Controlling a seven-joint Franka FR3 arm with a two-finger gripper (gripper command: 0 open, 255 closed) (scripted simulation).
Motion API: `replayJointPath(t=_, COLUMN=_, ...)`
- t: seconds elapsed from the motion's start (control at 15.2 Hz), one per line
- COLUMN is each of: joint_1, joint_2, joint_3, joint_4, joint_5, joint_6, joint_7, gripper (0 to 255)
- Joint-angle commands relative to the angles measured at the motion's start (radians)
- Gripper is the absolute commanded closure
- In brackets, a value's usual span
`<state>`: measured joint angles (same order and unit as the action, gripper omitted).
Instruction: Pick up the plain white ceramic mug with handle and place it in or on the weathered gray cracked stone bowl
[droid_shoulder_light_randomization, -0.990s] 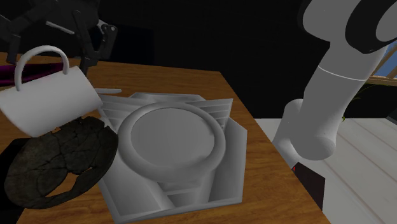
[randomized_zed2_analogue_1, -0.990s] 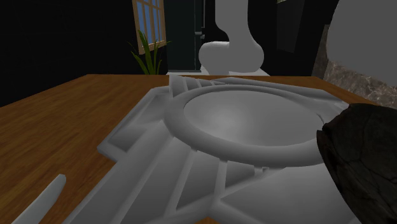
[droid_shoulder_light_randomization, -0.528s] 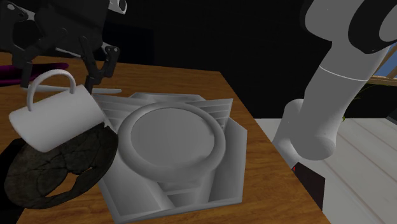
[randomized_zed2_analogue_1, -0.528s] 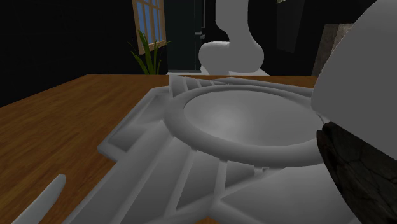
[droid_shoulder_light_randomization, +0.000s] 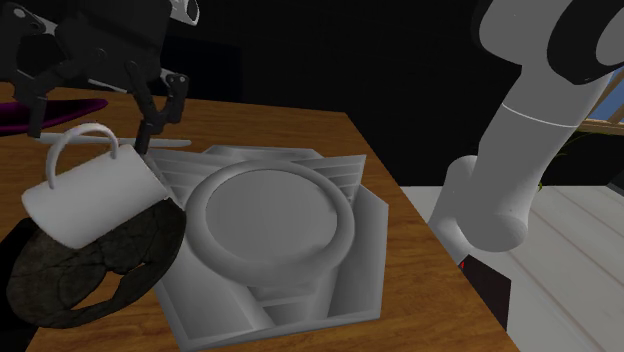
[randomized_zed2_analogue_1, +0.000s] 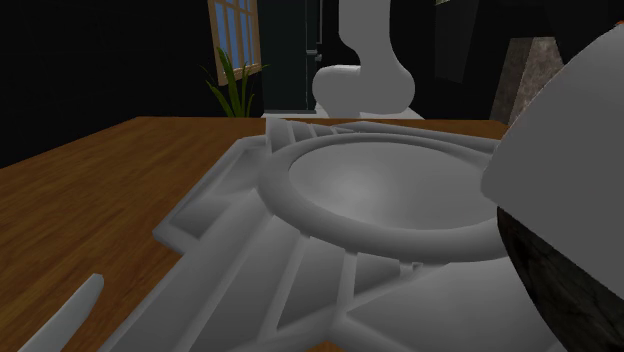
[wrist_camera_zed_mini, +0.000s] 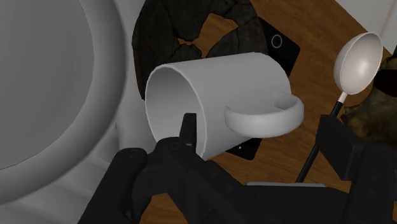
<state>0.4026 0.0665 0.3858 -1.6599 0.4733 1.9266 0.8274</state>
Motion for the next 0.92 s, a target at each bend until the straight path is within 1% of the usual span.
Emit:
replayJointPath(t=0.0, joint_1=0.0, joint_2=0.0, joint_3=0.0, joint_4=0.0, joint_5=0.0, joint_6=0.0, joint_7=0.0, gripper=0)
replayJointPath(t=0.26, joint_1=0.0, joint_2=0.0, joint_3=0.0, joint_4=0.0, joint_5=0.0, joint_6=0.0, joint_7=0.0, gripper=0)
replayJointPath(t=0.53, joint_1=-0.028, joint_2=-0.019, joint_3=-0.023, joint_4=0.089, joint_5=0.002, joint_6=-0.119, joint_7=0.003, gripper=0)
replayJointPath(t=0.86, joint_1=-0.028, joint_2=-0.019, joint_3=-0.023, joint_4=0.089, joint_5=0.002, joint_6=-0.119, joint_7=0.003, gripper=0)
